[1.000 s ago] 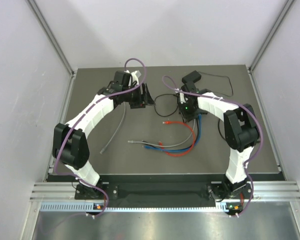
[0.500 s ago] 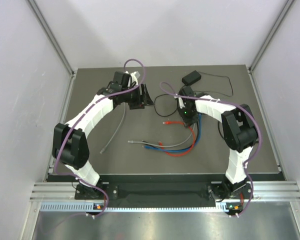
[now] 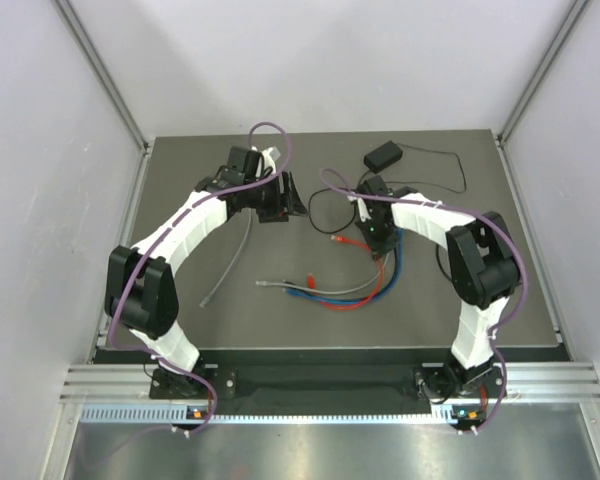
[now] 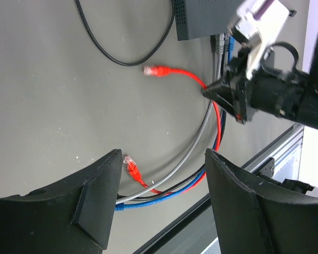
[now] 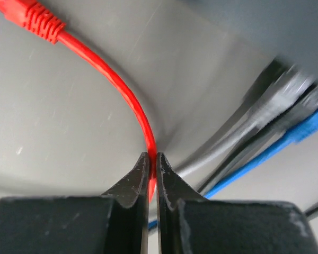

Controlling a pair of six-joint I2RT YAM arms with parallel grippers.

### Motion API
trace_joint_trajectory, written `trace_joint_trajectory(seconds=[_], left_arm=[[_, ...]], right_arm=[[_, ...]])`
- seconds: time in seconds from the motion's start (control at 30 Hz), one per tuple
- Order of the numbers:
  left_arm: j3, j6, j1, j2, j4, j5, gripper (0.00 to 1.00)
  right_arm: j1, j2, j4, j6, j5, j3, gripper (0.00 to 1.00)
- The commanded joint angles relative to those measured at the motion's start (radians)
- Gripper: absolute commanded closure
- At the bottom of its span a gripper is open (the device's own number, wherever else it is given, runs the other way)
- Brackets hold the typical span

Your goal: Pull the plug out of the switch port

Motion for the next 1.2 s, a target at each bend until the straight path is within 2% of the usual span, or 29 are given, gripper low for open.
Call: trace_joint_trajectory(seconds=[0.0,0.17,0.3,0.43,0.6,0.73,0.87,0.93,1.1,1.17], left_arm=[[-0.014,0.002,0.006,-0.055,0.002,0.007,0.32],[-0.032,-0.011,0.006,-0.046,0.017,0.021,0.32],[-0.028,-0.012,0.005,-0.031,0.021,0.028,0.32],[-0.026,-0.017,0.006,-0.021,0.021,0.039,0.32],[-0.031,-0.026,0.006,-0.027,0.018,0.045,0.32],[-0.032,-0.017,0.006,-0.052,0.005,0.007,0.32],[-0.011,-0.008,0.014,-0.076,-0.016,-0.032,0.32],[-0.003,0.006,0.014,-0.078,-0.028,-0.041,0.32],[-0.083,0.002,0.017,-0.113,-0.006,-0.044,0.32],[-0.103,0.015,0.018,-0.133,-0.002,-0.033,0.32]], right_arm=[[0.026,-0.129,-0.109,0.023,-0.051,-0.003,1.0],[0.037,-0.258,-0.217,0.02,-0.229,-0.078,1.0],[0.06,-0.394,-0.278,0.023,-0.303,-0.161,1.0],[0.123,-0.437,-0.323,0.033,-0.343,-0.213,1.0],[0.14,-0.547,-0.287,0.102,-0.462,-0.238,1.0],[0.036,-0.615,-0.228,0.225,-0.533,-0.184,1.0],[-0.214,-0.637,-0.098,0.441,-0.556,-0.153,1.0],[-0.324,-0.638,-0.068,0.515,-0.52,-0.149,1.0],[-0.57,-0.759,0.174,0.866,-0.432,-0.302,1.0],[-0.664,-0.756,0.153,0.932,-0.407,-0.317,1.0]])
